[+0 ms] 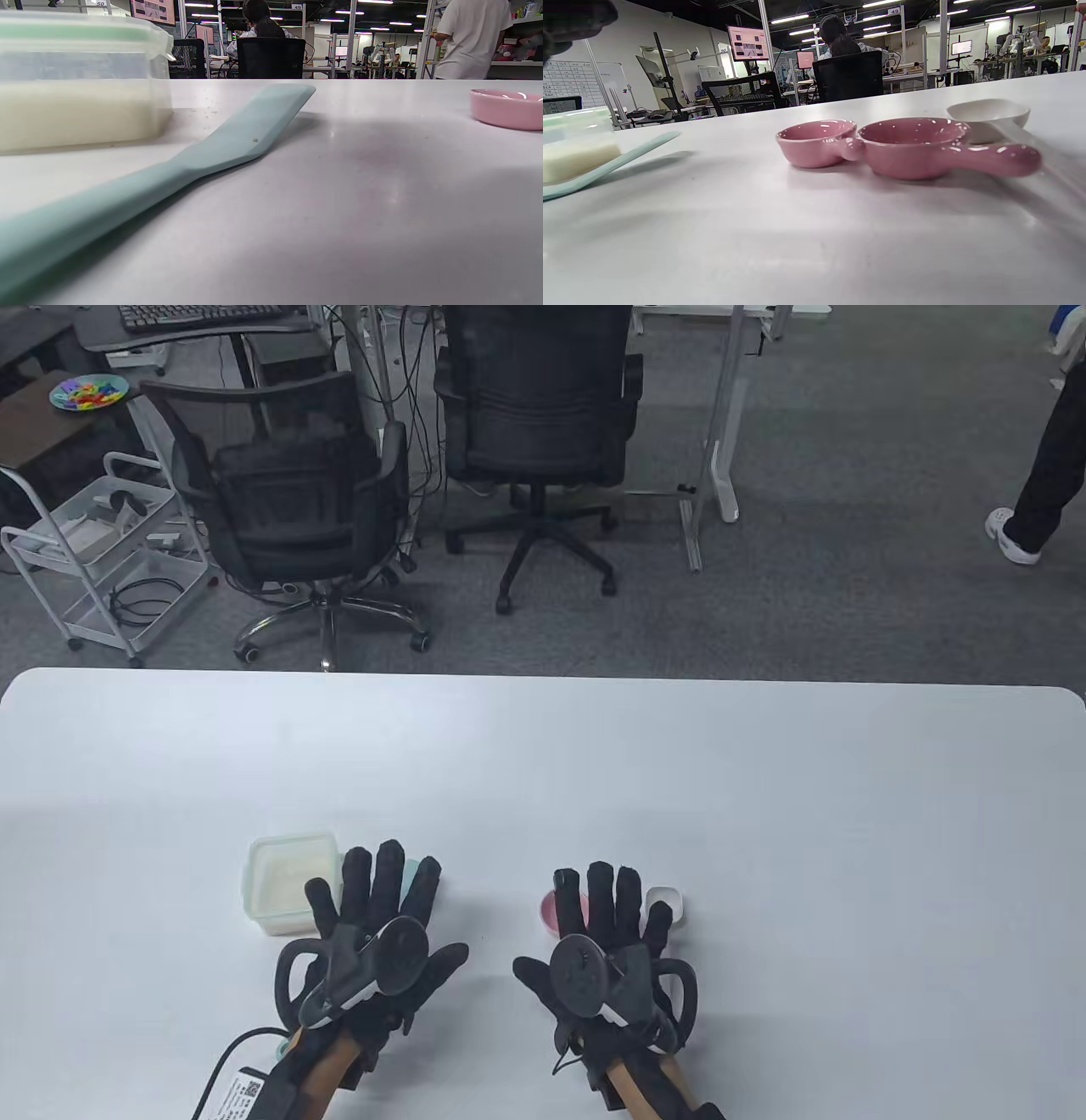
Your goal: Scoop white sugar with coffee spoon and level it off using dessert spatula
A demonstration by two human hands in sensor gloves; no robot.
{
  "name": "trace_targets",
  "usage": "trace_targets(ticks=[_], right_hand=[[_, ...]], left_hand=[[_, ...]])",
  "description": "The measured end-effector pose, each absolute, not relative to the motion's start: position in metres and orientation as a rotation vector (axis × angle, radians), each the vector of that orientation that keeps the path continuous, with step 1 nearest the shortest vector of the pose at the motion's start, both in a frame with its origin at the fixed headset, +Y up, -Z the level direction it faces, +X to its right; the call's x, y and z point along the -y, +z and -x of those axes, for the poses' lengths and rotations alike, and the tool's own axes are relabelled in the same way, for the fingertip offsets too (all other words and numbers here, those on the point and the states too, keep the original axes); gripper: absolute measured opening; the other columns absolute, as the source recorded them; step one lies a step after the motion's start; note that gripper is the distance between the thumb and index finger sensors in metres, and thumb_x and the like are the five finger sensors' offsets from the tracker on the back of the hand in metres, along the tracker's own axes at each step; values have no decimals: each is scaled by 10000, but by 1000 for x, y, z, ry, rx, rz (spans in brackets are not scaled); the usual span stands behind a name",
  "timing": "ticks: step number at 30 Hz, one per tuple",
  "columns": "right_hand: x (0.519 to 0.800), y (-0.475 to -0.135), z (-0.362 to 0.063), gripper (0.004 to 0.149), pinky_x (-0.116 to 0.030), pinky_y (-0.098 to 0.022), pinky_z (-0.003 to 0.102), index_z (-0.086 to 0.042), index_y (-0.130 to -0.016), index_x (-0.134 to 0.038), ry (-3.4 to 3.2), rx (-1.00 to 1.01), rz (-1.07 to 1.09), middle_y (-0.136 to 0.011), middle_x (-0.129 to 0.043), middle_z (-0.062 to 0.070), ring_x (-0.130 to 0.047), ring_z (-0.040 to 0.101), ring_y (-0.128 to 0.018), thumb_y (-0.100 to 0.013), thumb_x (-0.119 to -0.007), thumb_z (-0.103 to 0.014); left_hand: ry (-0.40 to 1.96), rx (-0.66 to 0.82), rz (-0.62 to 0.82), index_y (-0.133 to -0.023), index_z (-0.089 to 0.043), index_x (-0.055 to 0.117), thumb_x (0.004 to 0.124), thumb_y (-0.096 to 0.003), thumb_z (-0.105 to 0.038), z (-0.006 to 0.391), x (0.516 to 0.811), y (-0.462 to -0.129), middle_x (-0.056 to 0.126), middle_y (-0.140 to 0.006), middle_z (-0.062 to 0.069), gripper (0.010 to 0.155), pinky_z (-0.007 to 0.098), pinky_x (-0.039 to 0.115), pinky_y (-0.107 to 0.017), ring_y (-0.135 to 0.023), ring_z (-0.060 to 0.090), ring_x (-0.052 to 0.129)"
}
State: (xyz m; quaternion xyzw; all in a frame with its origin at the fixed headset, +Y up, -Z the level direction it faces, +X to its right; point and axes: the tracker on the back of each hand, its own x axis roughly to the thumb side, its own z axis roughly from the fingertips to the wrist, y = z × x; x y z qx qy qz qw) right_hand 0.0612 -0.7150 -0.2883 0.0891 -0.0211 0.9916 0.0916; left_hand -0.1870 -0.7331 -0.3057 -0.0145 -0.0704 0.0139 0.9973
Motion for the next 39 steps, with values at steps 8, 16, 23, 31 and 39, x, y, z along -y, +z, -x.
trace_targets(ticks=[8, 16, 23, 31, 39], right_hand=[[715, -289, -63, 1023, -180, -695, 827, -210, -1144, -71, 2945, 53, -249, -1225, -34, 239, -95, 573, -1109, -421, -594, -709], [716, -289, -63, 1024, -181, -692, 828, -206, -1145, -73, 2951, 27, -238, -1224, -38, 243, -95, 575, -1107, -421, -594, -708], [714, -291, -65, 1024, -182, -692, 829, -206, -1146, -75, 2948, 36, -217, -1224, -41, 243, -97, 576, -1107, -421, -596, -708], [710, -296, -81, 1027, -174, -692, 829, -208, -1146, -69, 2916, 25, -121, -1225, -30, 239, -88, 576, -1107, -421, -594, -712], [710, -301, -92, 1031, -168, -698, 826, -213, -1143, -54, 2866, -14, -68, -1223, -8, 235, -78, 571, -1111, -424, -597, -714]], left_hand=[[28, 144, 40, -1097, -448, -20, 473, -402, -854, 186, 734, -306, -87, -1205, 39, 944, 778, 161, -712, -1153, 479, 36], [18, 139, 49, -1095, -451, -19, 466, -399, -857, 186, 733, -306, -87, -1204, 41, 941, 783, 158, -703, -1147, 488, 35], [25, 26, 21, -1116, -451, 34, 496, -406, -861, 205, 725, -313, -26, -1230, 30, 941, 780, 196, -721, -1164, 475, 89], [21, -178, 86, -1132, -485, 131, 527, -388, -892, 277, 728, -356, 71, -1264, -2, 936, 804, 237, -717, -1178, 471, 123], [65, -179, 181, -1090, -602, 148, 720, -396, -889, 309, 758, -374, 90, -1267, -28, 944, 708, 658, -733, -1147, 559, 314]])
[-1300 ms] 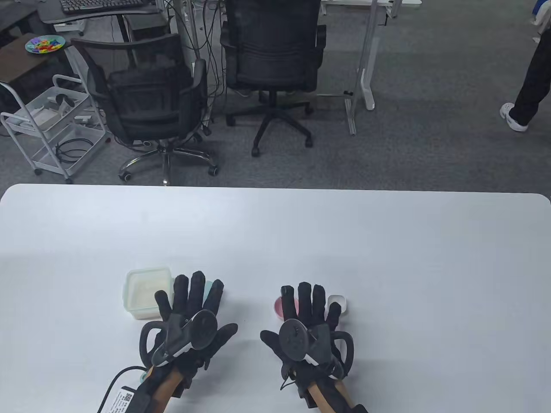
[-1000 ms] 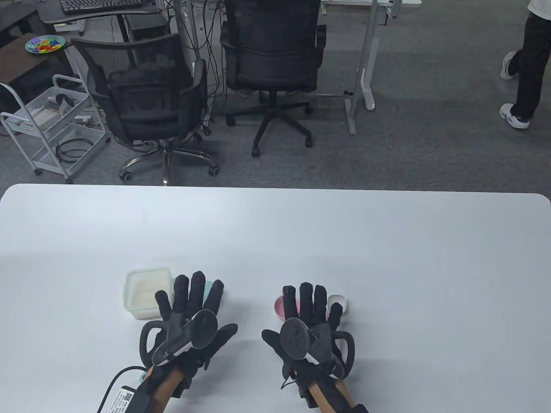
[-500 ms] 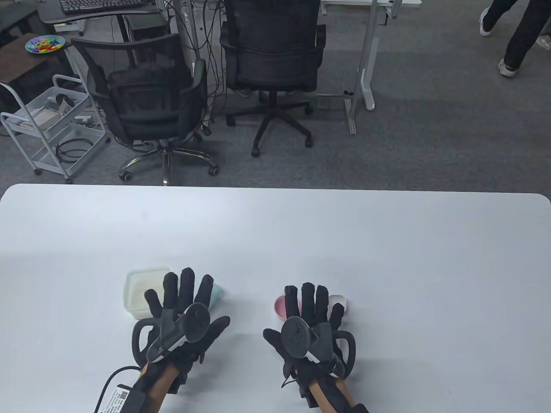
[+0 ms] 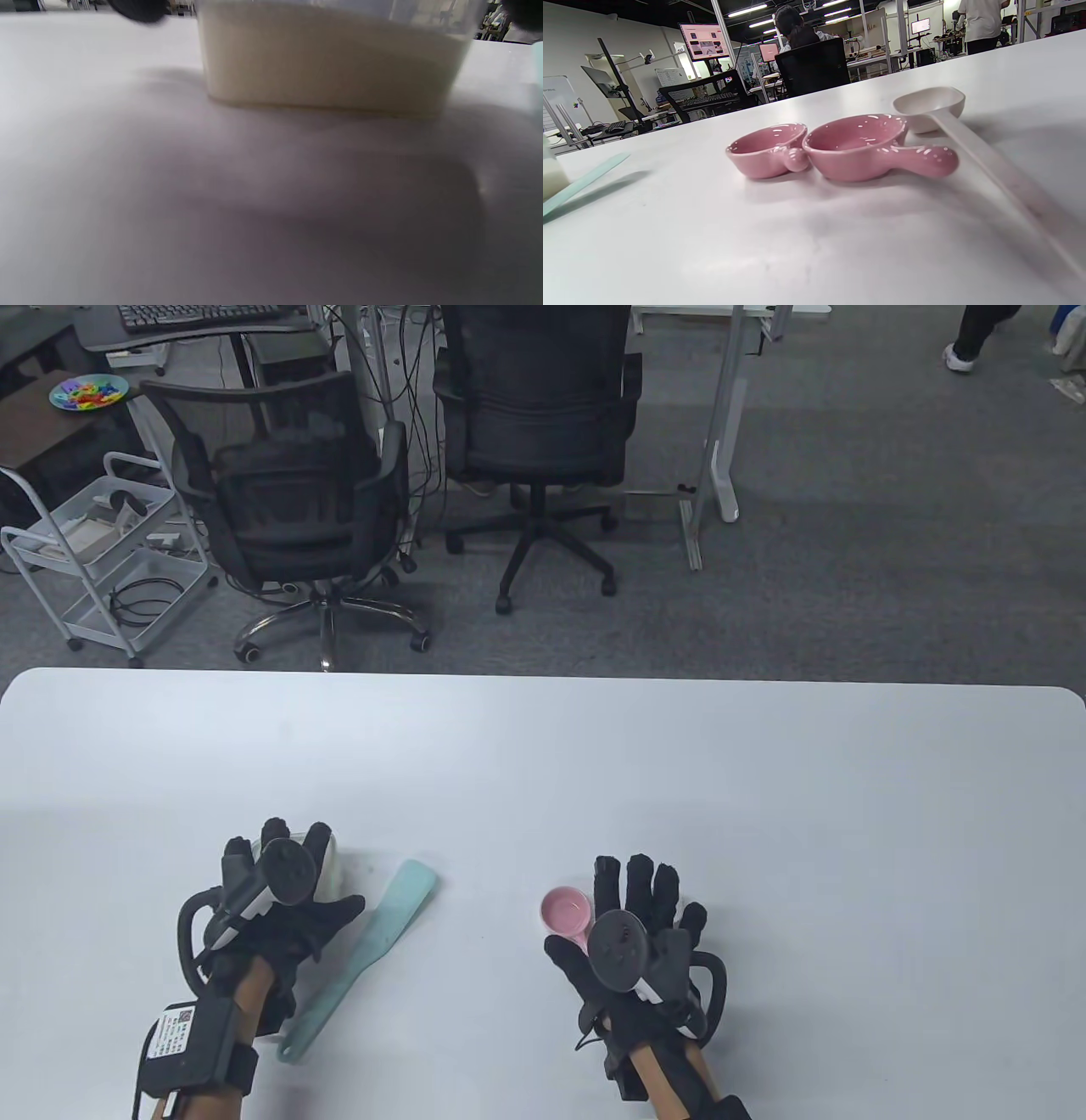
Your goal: Scoop white sugar with coffee spoon and level it off using dessert spatula
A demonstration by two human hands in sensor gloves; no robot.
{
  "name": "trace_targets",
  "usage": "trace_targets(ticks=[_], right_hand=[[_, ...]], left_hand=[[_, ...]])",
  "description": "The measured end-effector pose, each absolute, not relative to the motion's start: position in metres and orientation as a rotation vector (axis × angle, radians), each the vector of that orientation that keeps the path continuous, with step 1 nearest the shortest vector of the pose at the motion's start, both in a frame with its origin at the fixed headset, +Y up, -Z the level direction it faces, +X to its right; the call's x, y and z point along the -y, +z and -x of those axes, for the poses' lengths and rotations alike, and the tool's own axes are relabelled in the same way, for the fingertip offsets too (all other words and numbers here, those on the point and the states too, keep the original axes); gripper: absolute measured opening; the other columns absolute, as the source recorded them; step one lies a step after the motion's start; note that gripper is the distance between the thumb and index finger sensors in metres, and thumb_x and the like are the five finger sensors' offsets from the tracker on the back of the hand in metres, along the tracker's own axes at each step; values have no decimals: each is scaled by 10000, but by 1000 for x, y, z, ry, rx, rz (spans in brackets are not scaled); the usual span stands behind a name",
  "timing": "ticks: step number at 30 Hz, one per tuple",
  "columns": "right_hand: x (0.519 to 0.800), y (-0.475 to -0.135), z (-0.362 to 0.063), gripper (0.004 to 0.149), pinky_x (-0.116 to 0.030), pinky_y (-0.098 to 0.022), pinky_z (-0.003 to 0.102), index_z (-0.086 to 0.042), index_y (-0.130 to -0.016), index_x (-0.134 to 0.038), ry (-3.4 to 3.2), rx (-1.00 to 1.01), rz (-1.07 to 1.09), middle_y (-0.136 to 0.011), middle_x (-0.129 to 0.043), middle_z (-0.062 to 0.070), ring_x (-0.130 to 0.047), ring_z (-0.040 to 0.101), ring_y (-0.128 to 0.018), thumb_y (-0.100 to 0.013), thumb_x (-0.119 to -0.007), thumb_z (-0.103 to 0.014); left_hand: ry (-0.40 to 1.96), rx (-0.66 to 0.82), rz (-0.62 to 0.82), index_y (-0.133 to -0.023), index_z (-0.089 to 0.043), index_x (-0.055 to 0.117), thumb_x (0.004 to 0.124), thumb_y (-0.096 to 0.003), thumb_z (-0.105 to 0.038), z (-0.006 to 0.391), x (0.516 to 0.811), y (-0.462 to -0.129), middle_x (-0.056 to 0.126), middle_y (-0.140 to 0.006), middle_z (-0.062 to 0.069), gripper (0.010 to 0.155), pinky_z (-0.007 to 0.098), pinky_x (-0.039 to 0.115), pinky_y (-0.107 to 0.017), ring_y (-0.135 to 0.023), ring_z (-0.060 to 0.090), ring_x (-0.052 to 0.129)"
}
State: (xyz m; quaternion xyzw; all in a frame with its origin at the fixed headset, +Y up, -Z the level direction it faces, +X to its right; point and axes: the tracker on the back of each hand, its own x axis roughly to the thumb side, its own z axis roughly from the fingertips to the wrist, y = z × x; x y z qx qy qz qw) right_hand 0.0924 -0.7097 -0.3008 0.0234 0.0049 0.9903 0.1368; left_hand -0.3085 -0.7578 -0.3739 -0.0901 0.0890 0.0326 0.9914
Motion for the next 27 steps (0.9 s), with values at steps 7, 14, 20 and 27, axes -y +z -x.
trace_targets(ticks=[7, 14, 20, 27], right_hand=[[708, -300, -96, 1024, -176, -706, 819, -212, -1142, -52, 2841, 12, -46, -1223, -12, 235, -87, 565, -1114, -430, -597, -707], [701, -300, -101, 1023, -176, -709, 817, -207, -1142, -51, 2806, 62, -15, -1222, -8, 236, -86, 562, -1115, -432, -595, -705], [702, -299, -102, 1024, -177, -707, 818, -202, -1141, -48, 2807, 76, 3, -1220, -7, 241, -86, 563, -1114, -435, -592, -704], [703, -300, -102, 1022, -181, -701, 822, -202, -1141, -43, 2806, 71, -1, -1218, -1, 244, -87, 569, -1110, -437, -587, -706]], left_hand=[[88, -189, -5, -1094, -605, 305, 765, -389, -865, 310, 762, -369, 266, -1300, -44, 882, 567, 778, -675, -1090, 569, 547], [143, -193, -91, -1110, -572, 267, 769, -408, -873, 276, 724, -346, 265, -1284, -32, 914, 591, 755, -694, -1087, 589, 521], [159, -107, -67, -1107, -556, 244, 783, -411, -852, 187, 702, -305, 270, -1268, -18, 929, 583, 768, -680, -1071, 592, 531], [147, -87, -12, -1099, -545, 187, 759, -420, -858, 110, 723, -282, 251, -1256, -7, 942, 578, 775, -671, -1060, 594, 530]])
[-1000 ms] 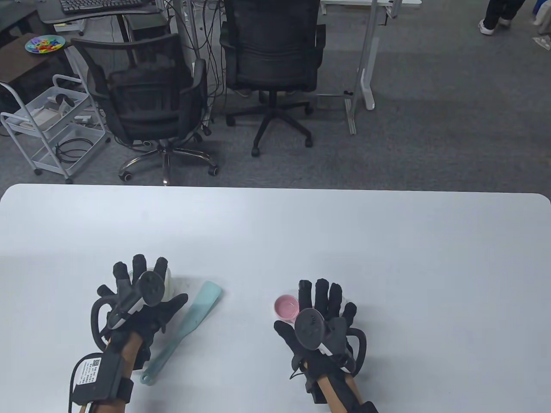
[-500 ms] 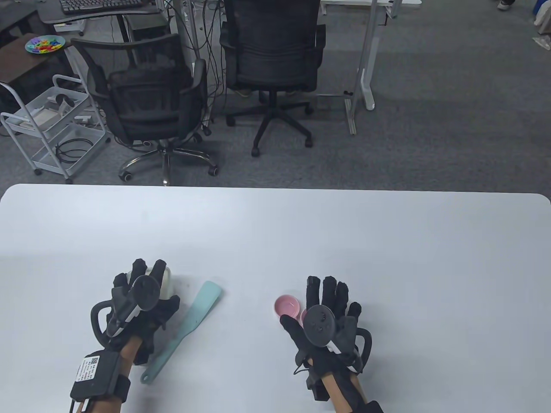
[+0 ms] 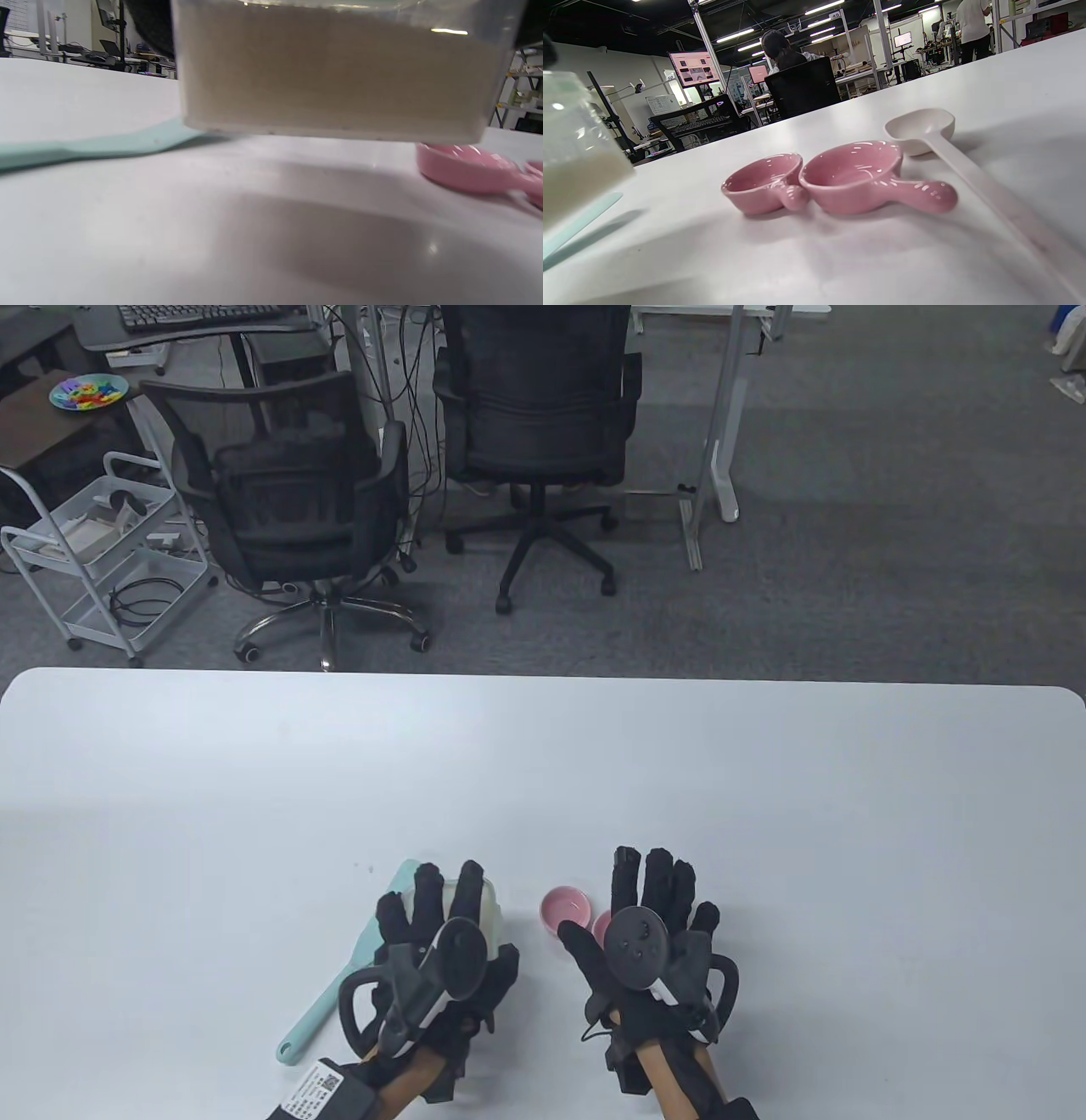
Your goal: Scoop white sugar with coffee spoon and level it off using dessert spatula
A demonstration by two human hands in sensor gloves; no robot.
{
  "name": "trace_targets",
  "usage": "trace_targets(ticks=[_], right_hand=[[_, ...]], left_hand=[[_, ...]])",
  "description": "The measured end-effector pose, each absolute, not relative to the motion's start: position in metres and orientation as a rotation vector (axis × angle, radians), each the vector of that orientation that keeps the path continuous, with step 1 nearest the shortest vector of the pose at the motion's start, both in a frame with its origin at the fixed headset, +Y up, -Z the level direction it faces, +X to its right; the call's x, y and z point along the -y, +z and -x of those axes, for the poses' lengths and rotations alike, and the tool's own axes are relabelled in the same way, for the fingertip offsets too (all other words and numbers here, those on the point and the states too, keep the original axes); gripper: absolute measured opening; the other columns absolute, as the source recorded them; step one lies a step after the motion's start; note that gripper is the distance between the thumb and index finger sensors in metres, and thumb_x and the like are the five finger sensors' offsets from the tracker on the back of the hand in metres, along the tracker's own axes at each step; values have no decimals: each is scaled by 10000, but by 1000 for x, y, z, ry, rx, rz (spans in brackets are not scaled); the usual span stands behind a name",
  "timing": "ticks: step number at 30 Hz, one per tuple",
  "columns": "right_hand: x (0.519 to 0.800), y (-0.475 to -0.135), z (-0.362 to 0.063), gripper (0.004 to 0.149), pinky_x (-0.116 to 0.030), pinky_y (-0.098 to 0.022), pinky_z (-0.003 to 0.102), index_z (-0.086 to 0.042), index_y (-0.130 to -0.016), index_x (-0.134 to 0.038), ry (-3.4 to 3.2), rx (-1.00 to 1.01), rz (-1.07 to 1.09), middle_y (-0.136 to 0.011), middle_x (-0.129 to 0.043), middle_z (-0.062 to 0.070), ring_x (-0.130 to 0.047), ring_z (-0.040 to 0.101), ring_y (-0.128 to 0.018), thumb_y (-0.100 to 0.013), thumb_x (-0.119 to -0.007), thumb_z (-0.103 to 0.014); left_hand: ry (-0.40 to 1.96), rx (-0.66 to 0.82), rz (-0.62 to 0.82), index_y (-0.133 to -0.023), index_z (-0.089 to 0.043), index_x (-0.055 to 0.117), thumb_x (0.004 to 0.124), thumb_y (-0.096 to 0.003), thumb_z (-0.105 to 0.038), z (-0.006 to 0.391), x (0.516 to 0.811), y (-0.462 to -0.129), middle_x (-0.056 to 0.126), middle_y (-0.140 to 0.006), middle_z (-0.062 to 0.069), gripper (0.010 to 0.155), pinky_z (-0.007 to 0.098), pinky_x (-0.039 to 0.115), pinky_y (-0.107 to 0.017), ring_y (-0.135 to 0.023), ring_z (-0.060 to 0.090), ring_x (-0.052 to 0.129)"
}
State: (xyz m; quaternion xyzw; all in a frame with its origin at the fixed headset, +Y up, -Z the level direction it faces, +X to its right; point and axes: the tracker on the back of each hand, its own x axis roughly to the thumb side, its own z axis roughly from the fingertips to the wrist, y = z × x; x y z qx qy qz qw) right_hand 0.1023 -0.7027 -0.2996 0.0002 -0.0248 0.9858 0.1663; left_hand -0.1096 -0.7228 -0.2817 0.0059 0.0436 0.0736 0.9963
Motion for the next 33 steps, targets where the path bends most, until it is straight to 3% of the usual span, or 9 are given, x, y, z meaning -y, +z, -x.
trace_targets(ticks=[7, 8, 13, 19, 23, 25, 26, 29, 33], right_hand=[[704, -300, -103, 1030, -181, -699, 824, -198, -1139, -32, 2803, 59, -5, -1215, 6, 246, -86, 570, -1110, -435, -582, -710], [704, -300, -103, 1028, -182, -699, 824, -199, -1139, -33, 2802, 56, -9, -1215, 6, 249, -88, 570, -1110, -436, -583, -710], [704, -300, -102, 1030, -181, -697, 826, -200, -1138, -31, 2812, 50, -9, -1215, 7, 247, -85, 571, -1109, -435, -583, -711], [701, -299, -104, 1030, -181, -698, 825, -197, -1139, -34, 2784, 70, -14, -1215, 5, 248, -88, 570, -1110, -435, -585, -710], [698, -299, -107, 1026, -183, -699, 823, -194, -1140, -44, 2727, 84, -18, -1216, -4, 248, -96, 569, -1111, -437, -587, -707], [696, -298, -108, 1021, -190, -704, 821, -194, -1142, -53, 2711, 103, -23, -1219, -13, 245, -107, 566, -1114, -438, -589, -704], [696, -298, -108, 1021, -197, -708, 818, -194, -1143, -55, 2706, 109, -27, -1221, -19, 243, -113, 562, -1117, -438, -591, -703], [696, -298, -106, 1028, -251, -733, 798, -192, -1144, -63, 2680, 92, -68, -1225, -42, 244, -170, 555, -1125, -432, -596, -708], [702, -301, -107, 1053, -347, -752, 755, -178, -1140, -58, 2611, 40, -57, -1223, -91, 256, -320, 528, -1116, -419, -602, -720]], left_hand=[[89, -66, 50, -1102, -527, 179, 754, -424, -851, 89, 759, -278, 228, -1251, 2, 946, 582, 760, -679, -1057, 594, 517], [41, -58, -10, -1099, -538, 187, 724, -430, -856, 87, 762, -275, 201, -1252, -5, 915, 589, 729, -691, -1067, 597, 478], [-21, -18, 56, -1106, -533, 175, 644, -441, -880, 86, 760, -278, 171, -1253, -2, 884, 587, 721, -704, -1079, 592, 466], [16, 15, 263, -1061, -450, -78, 523, -387, -959, 94, 741, -275, -52, -1207, 59, 1037, 752, 495, -748, -1118, 604, 199], [47, 83, 129, -1078, -453, -44, 486, -393, -908, 119, 706, -281, -24, -1227, 29, 978, 758, 377, -774, -1162, 531, 175], [78, 101, 70, -1088, -457, -10, 490, -390, -885, 141, 696, -290, 30, -1242, 14, 959, 729, 397, -786, -1178, 487, 206], [111, 123, 66, -1099, -467, 9, 437, -416, -902, 149, 695, -293, 47, -1259, -8, 916, 733, 329, -820, -1204, 461, 181], [281, 83, 39, -1111, -449, 90, 533, -401, -842, 189, 698, -304, 192, -1262, 3, 924, 685, 470, -789, -1186, 428, 368], [328, -34, 80, -1121, -421, 97, 510, -402, -870, 230, 707, -312, 209, -1263, 22, 942, 683, 470, -796, -1186, 438, 367]])
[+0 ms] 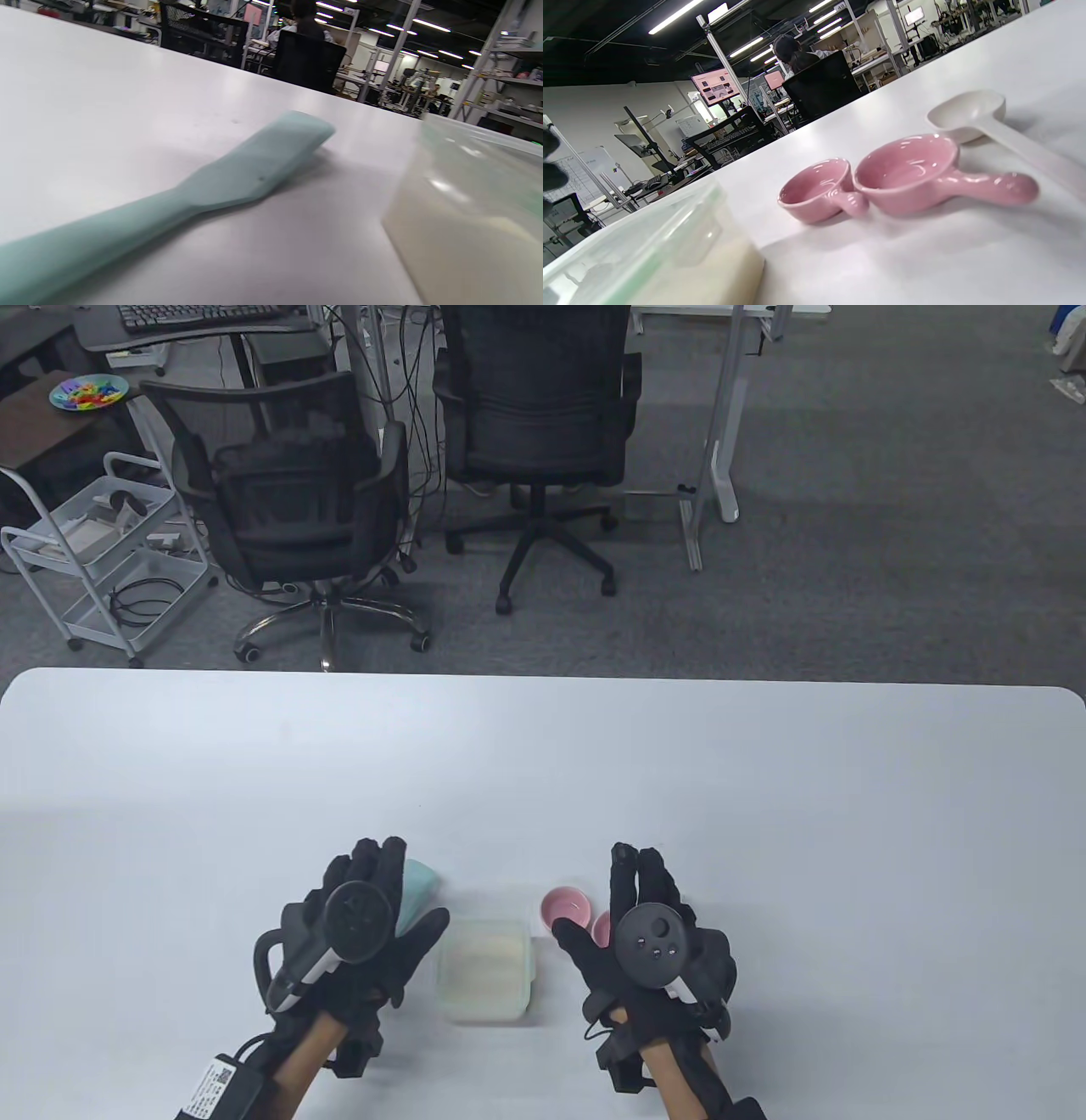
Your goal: Scoop white sugar with coffee spoon and level it off using dessert spatula
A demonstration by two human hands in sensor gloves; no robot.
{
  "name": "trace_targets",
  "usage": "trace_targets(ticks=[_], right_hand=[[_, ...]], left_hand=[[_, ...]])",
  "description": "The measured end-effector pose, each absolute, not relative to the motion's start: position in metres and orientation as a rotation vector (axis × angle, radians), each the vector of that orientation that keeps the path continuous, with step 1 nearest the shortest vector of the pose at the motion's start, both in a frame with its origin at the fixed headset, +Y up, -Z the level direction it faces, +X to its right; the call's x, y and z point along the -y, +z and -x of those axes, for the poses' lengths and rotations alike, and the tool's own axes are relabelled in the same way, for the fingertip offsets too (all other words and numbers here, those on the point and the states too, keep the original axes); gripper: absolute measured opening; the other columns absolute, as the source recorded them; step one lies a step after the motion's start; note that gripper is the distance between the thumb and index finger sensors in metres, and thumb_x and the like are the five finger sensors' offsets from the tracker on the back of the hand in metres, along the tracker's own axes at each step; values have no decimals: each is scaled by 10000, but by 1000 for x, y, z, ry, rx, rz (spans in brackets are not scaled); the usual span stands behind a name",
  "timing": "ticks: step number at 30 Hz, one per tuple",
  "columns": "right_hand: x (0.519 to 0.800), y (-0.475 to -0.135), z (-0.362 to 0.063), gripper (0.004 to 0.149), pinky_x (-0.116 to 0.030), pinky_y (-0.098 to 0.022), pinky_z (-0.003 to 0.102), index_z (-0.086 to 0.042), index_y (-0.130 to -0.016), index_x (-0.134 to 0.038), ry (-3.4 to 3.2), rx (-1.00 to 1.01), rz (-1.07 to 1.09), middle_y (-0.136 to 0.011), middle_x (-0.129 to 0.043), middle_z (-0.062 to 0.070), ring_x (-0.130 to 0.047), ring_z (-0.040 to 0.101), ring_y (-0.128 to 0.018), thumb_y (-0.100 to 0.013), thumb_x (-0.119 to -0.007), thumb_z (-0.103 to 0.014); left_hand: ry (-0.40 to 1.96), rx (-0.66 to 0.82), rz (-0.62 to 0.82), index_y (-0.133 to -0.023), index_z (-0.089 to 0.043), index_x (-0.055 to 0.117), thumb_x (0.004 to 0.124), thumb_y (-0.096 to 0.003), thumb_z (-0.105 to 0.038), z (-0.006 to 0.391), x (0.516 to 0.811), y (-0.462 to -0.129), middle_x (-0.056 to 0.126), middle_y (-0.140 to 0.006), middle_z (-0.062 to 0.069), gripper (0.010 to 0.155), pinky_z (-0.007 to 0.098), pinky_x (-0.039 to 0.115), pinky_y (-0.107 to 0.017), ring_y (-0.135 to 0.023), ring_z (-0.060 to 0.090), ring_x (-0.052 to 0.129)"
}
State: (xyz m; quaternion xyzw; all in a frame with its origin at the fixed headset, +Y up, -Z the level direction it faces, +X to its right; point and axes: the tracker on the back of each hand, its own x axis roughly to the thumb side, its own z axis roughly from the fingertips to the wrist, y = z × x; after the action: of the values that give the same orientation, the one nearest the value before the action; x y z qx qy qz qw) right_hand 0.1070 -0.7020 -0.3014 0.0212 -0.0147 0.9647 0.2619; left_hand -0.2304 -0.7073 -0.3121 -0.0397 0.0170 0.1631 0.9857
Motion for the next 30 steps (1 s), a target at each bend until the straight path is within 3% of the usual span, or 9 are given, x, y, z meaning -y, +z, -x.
trace_targets(ticks=[4, 6, 8, 11, 19, 24, 26, 27, 30], right_hand=[[706, -304, -112, 1054, -446, -752, 697, -168, -1144, -84, 2564, 13, -35, -1224, -176, 253, -446, 497, -1083, -421, -620, -717], [710, -307, -111, 1027, -571, -717, 621, -147, -1152, -169, 2528, -22, -64, -1206, -394, 236, -640, 448, -1011, -432, -646, -704], [721, -311, -100, 952, -736, -585, 509, -90, -1136, -346, 2443, -149, -132, -1111, -649, 234, -874, 396, -816, -452, -693, -654], [731, -311, -83, 859, -801, -489, 457, -63, -1113, -421, 2438, -311, -150, -1039, -757, 239, -969, 363, -677, -487, -706, -578], [749, -320, -63, 671, -849, -404, 404, -26, -1071, -526, 2370, -448, -89, -941, -874, 224, -1036, 290, -540, -538, -697, -396], [758, -328, -65, 630, -834, -450, 407, -5, -1037, -613, 2251, -501, -56, -879, -894, 220, -999, 247, -552, -514, -769, -318], [761, -329, -67, 608, -840, -443, 398, 30, -992, -675, 2201, -521, -33, -859, -895, 226, -988, 222, -519, -504, -787, -316], [762, -330, -69, 604, -842, -441, 401, 42, -976, -694, 2174, -528, -12, -850, -899, 232, -984, 219, -506, -498, -800, -312], [760, -332, -73, 567, -862, -433, 380, 27, -928, -779, 2193, -500, 5, -742, -931, 142, -955, 142, -447, -486, -856, -321]], left_hand=[[419, -56, 116, -1124, -412, 104, 528, -412, -868, 241, 705, -310, 210, -1263, 29, 946, 675, 482, -796, -1183, 443, 368], [474, -43, 148, -1128, -404, 111, 528, -428, -864, 236, 705, -309, 243, -1264, 30, 936, 645, 523, -800, -1179, 430, 416], [552, -40, 213, -1133, -372, 186, 582, -451, -808, 225, 709, -310, 422, -1235, 20, 901, 535, 666, -761, -1112, 379, 629], [594, -47, 308, -1129, -347, 325, 598, -530, -667, 212, 718, -313, 650, -1156, -16, 732, 434, 780, -685, -988, 301, 845], [670, -59, 489, -1095, -329, 491, 606, -539, -550, 196, 744, -322, 833, -1024, -19, 610, 378, 858, -579, -836, 255, 982], [563, -39, 482, -1033, -376, 640, 671, -496, -502, 192, 745, -326, 955, -862, -73, 552, 374, 887, -528, -710, 209, 1054], [562, -41, 501, -1018, -334, 637, 684, -485, -441, 192, 747, -327, 945, -815, -62, 546, 292, 883, -505, -645, 152, 1037], [586, -59, 514, -1070, -322, 569, 641, -535, -468, 192, 748, -327, 882, -901, -61, 559, 314, 849, -573, -720, 163, 998], [568, -74, 448, -1010, -320, 693, 707, -506, -480, 196, 743, -329, 902, -803, -114, 529, 327, 846, -573, -691, 137, 994]])
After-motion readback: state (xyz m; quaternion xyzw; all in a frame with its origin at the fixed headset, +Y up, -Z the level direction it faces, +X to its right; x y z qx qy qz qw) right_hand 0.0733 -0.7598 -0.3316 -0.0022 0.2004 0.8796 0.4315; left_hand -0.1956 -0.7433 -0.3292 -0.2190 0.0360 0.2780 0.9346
